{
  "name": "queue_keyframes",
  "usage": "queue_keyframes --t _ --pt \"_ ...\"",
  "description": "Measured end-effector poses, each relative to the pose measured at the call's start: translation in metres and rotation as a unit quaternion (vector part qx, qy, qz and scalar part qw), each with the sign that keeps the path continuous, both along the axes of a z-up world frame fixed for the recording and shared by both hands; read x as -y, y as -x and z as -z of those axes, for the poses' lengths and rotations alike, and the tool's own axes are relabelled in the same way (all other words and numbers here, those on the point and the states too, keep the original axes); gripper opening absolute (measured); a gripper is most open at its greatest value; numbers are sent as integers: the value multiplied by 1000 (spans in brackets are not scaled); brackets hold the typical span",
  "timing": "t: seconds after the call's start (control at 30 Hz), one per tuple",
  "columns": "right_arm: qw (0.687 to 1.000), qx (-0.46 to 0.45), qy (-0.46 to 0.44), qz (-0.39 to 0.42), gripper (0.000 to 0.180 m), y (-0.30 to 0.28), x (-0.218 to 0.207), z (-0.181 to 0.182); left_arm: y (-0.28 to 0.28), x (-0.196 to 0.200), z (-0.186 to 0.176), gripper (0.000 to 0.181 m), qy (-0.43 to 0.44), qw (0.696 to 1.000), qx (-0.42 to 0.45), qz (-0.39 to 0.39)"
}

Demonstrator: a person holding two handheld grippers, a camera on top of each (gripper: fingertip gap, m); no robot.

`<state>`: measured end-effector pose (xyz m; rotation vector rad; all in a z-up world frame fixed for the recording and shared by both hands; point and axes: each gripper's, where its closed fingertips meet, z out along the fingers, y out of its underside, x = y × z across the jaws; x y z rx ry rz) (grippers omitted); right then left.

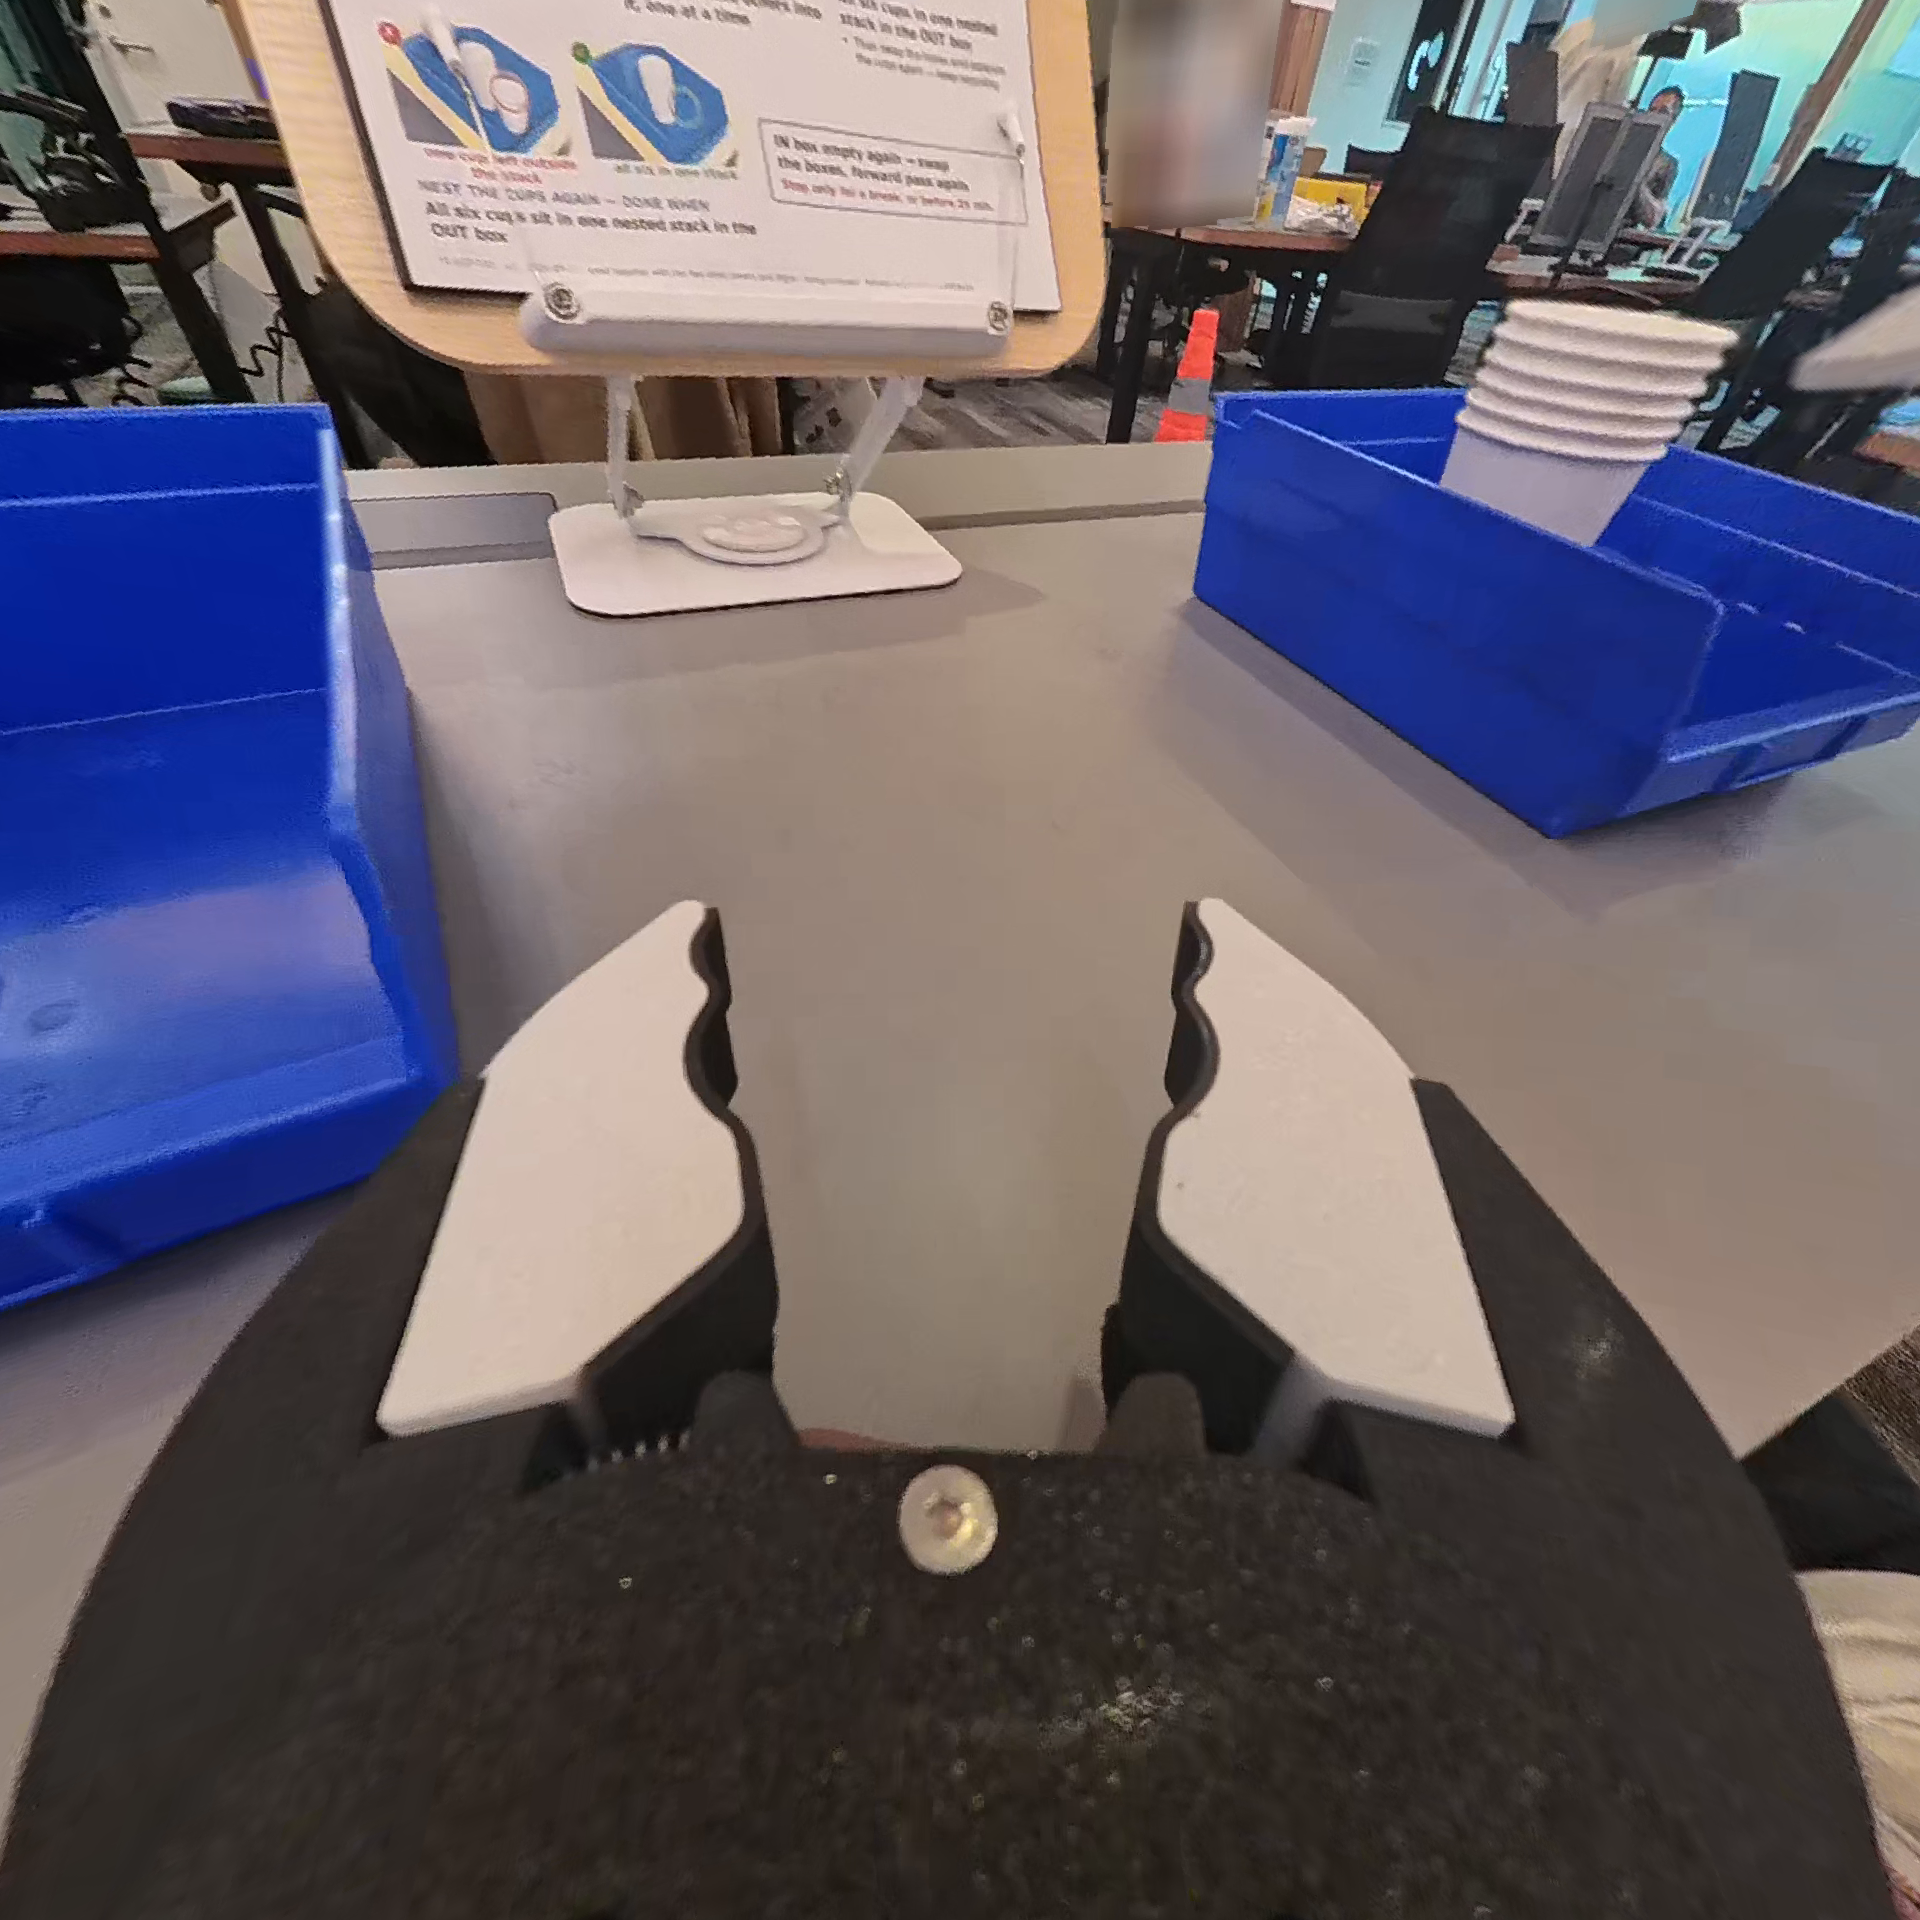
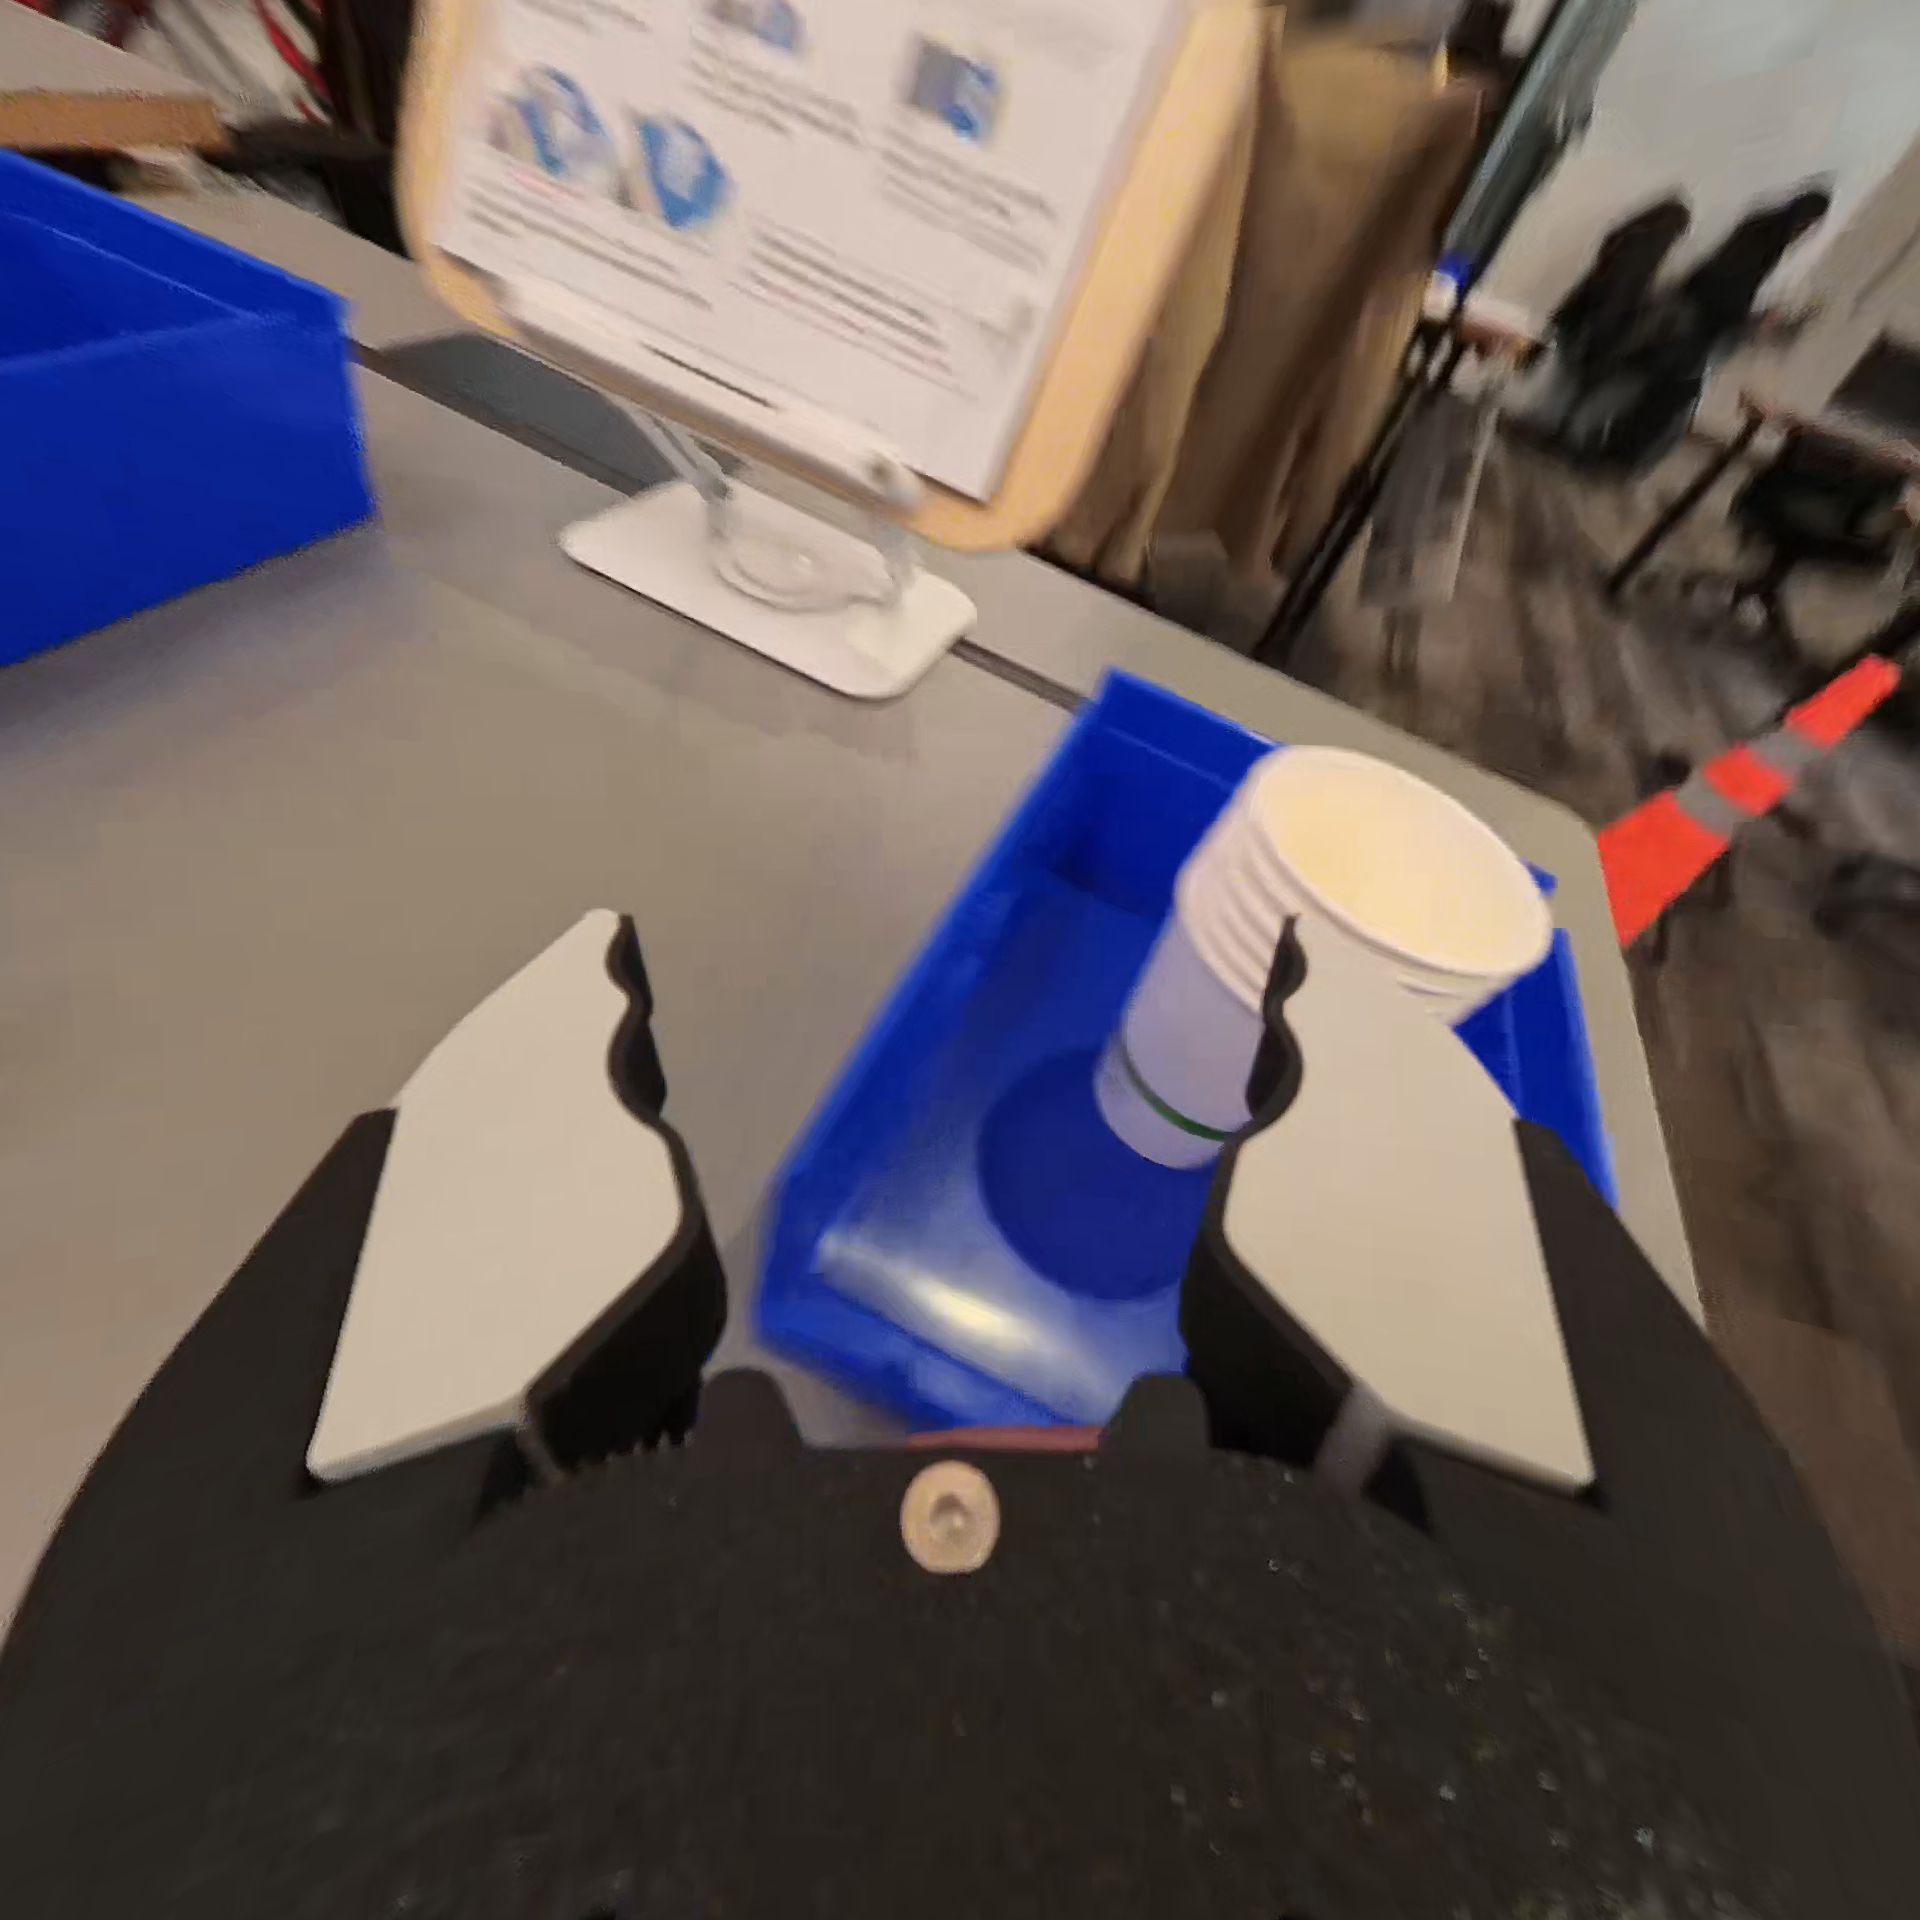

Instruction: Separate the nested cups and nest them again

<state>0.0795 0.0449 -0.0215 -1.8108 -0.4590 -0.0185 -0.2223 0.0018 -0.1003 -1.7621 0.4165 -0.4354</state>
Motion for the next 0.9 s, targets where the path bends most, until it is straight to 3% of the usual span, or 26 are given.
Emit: queue_keyframes --t 0.17,0.27,0.37,0.67,0.8,0.9 --pt "987 -94 34 -125 108 94 67 35 1 0 6 81 13 1000 -1 -4" --pt "978 -138 28 -156 108 118 95 66 5 1 4 81 0 1000 -12 -18" --pt "978 -150 6 -144 106 116 107 83 20 2 3 82 -15 998 -15 -54" --pt "981 -142 -14 -129 103 101 112 78 33 4 -10 83 -46 996 -12 -75" --pt "983 -136 -26 -121 104 97 109 78 14 9 0 82 -19 999 -5 -43" --pt "989 -116 -54 -75 103 67 100 65 -34 18 6 83 18 999 25 22"
